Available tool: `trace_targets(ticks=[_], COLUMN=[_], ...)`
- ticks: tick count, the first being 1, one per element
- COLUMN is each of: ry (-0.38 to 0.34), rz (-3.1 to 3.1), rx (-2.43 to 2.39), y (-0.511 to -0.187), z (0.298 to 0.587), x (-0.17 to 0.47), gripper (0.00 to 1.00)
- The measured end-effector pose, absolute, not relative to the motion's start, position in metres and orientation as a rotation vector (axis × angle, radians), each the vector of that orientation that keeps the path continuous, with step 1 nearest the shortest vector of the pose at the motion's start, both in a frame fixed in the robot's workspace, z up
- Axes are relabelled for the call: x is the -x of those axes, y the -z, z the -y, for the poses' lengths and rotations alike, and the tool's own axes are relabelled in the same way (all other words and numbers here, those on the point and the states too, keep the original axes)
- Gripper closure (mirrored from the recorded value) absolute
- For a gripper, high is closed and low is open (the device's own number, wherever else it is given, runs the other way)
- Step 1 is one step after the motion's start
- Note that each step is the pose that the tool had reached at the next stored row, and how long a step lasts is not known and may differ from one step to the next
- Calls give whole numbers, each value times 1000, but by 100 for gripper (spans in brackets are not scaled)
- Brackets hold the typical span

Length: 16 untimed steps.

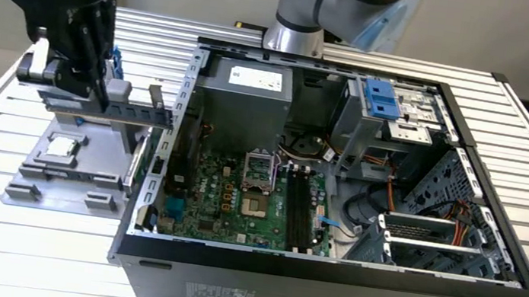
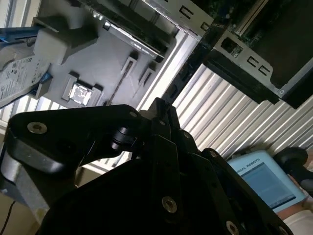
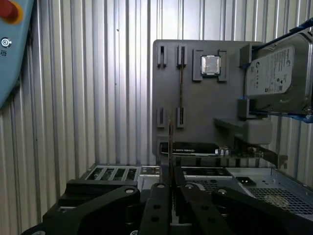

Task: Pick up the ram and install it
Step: 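Pick up the ram and move it above insertion slot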

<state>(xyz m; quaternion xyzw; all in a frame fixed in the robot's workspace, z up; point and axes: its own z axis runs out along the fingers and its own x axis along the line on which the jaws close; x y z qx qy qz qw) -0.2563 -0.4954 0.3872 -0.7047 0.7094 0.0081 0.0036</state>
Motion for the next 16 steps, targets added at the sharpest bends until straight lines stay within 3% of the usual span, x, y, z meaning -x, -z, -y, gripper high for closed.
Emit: trace_targets(ticks=[16], ry=[-27], rz=[-2224], rx=[2209], y=[-387], z=[495], x=[187], gripper=[100])
